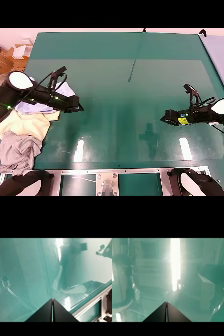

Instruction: Fold the shirts.

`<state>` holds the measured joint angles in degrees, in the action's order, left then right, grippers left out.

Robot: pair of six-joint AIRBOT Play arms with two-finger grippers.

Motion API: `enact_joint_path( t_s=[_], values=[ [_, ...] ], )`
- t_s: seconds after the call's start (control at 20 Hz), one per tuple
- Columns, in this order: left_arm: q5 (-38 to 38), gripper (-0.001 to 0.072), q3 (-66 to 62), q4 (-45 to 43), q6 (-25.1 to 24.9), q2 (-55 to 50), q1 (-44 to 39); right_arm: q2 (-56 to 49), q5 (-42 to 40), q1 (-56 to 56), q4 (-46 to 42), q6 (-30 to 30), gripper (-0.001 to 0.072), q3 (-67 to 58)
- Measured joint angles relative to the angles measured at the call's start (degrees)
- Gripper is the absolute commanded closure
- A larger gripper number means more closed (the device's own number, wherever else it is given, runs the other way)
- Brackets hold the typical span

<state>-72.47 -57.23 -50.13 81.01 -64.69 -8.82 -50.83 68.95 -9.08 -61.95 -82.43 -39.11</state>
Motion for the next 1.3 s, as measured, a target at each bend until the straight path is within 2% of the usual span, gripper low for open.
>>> enact_joint_path(
  t_s=[0.45, 0.55, 0.6, 0.65, 0.7, 0.75, 0.85, 0.9, 0.95, 1.0, 1.15, 1.3],
  values=[
    [2.58, 0.0686, -0.02, 0.17, 0.00, 0.00, 0.00, 0.00, 0.00, 0.00, 0.02, 0.00, 0.0694, 0.00],
    [4.76, 0.0684, -0.92, -3.93, 0.55, 0.00, 0.22, 0.00, 0.00, 0.00, 0.02, 0.00, 0.0694, 0.00],
    [5.81, 0.0683, -1.97, -9.62, 2.05, 0.00, 0.33, 0.00, 0.00, 0.00, 0.02, 0.00, 0.0694, 0.02],
    [6.45, 0.0400, -3.21, -16.37, 3.76, 0.00, 0.39, 0.00, -0.04, 0.00, 0.02, 0.00, 0.0694, 0.02],
    [7.02, -0.0001, -4.59, -24.41, 5.51, 0.00, 0.52, 0.00, -0.37, 0.00, 0.02, 0.00, 0.0694, 0.02],
    [7.69, 0.0034, -5.66, -31.76, 6.99, 0.00, 0.87, 0.00, -0.76, 0.00, 0.02, 0.00, 0.0694, 0.00],
    [9.88, 0.0033, -7.19, -44.76, 10.08, -0.11, 2.73, 0.00, -1.27, 0.00, 0.02, 0.00, 0.0694, 0.00],
    [11.04, 0.0030, -7.67, -49.68, 11.15, -0.50, 4.55, 0.00, -1.44, 0.00, 0.02, 0.00, 0.0694, 0.02],
    [11.82, -0.0013, -8.00, -53.02, 11.91, -1.20, 6.64, 0.00, -1.53, 0.00, 0.02, 0.00, 0.0694, 0.02],
    [12.61, -0.0013, -8.24, -55.89, 12.41, -2.29, 9.20, 0.00, -1.64, 0.00, 0.02, 0.00, 0.0694, 0.02],
    [14.40, -0.0013, -8.63, -59.56, 10.80, -6.88, 15.76, 0.00, -1.81, 0.00, 0.04, 0.00, 0.0693, 0.02],
    [16.15, -0.0013, -8.79, -58.25, 5.03, -12.39, 18.67, 0.00, -2.21, 0.00, 0.04, 0.00, 0.0692, 0.02]
  ],
)
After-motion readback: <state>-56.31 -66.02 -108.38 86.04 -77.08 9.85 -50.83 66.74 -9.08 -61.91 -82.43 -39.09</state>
